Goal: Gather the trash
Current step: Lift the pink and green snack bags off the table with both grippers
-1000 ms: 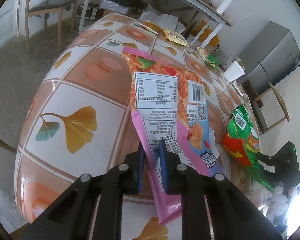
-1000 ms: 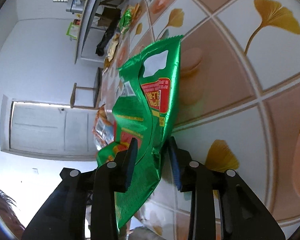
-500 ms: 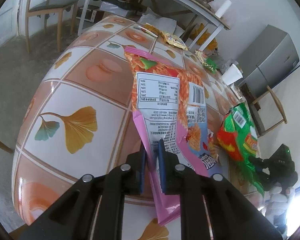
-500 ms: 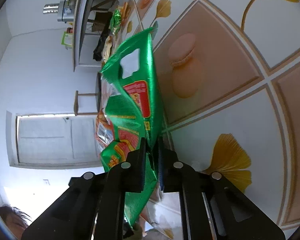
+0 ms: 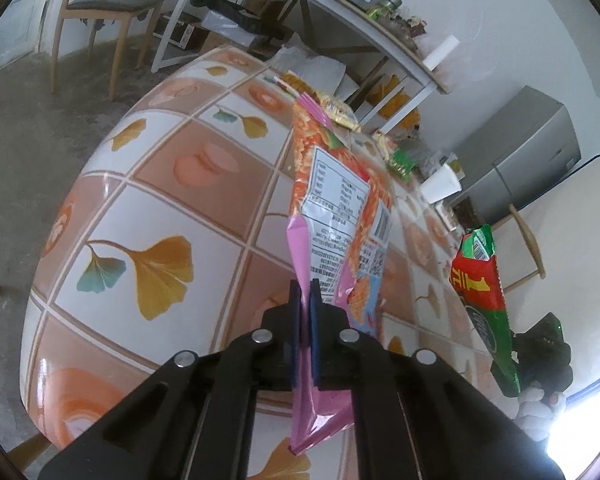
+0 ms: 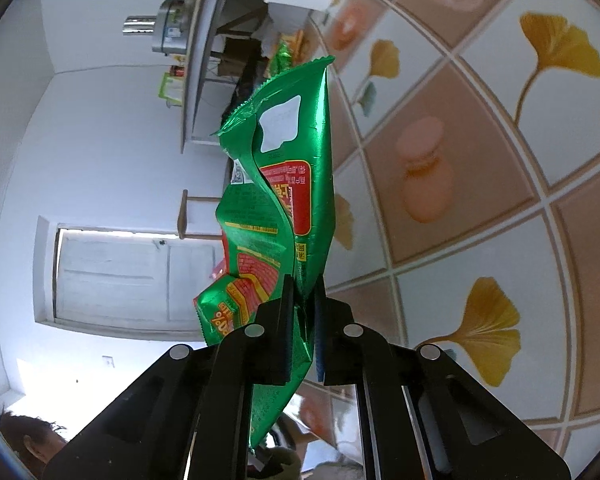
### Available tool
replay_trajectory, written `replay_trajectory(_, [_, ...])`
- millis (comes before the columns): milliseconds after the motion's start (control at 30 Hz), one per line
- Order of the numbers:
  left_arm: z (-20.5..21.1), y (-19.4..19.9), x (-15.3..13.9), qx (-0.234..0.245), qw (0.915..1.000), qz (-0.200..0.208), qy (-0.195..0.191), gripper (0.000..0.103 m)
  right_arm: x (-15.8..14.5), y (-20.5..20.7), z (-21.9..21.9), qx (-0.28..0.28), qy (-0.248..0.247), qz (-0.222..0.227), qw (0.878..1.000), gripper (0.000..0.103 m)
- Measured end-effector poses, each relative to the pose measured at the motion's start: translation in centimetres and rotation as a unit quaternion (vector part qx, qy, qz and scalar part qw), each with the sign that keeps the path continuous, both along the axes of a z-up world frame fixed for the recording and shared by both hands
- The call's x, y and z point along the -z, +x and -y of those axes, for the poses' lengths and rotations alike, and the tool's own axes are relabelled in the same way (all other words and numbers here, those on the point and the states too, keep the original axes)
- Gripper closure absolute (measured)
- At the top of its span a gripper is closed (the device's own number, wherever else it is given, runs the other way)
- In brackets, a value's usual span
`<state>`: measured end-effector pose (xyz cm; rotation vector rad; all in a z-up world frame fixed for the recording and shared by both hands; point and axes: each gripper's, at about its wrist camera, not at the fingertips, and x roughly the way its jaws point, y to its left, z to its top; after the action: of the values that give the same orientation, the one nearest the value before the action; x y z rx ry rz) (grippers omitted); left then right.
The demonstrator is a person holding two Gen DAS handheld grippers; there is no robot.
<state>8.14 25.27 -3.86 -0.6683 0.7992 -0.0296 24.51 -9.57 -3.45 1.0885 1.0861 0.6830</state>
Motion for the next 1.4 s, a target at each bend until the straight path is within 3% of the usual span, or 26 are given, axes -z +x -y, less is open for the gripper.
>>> replay_trajectory(500, [-0.1, -1.0, -2.8, 0.0, 0.999, 0.044, -0.007, 0.1, -1.4, -1.2, 1.2, 0.016, 0.015, 0.023, 0.999, 0.096])
replay_trajectory(1400, [1.7, -0.7, -4.0, 0.017, 0.9978, 0.063, -0.013, 0.1, -0.4, -3.5, 4.7, 0.047, 0.041, 0.041, 0.997, 0.096])
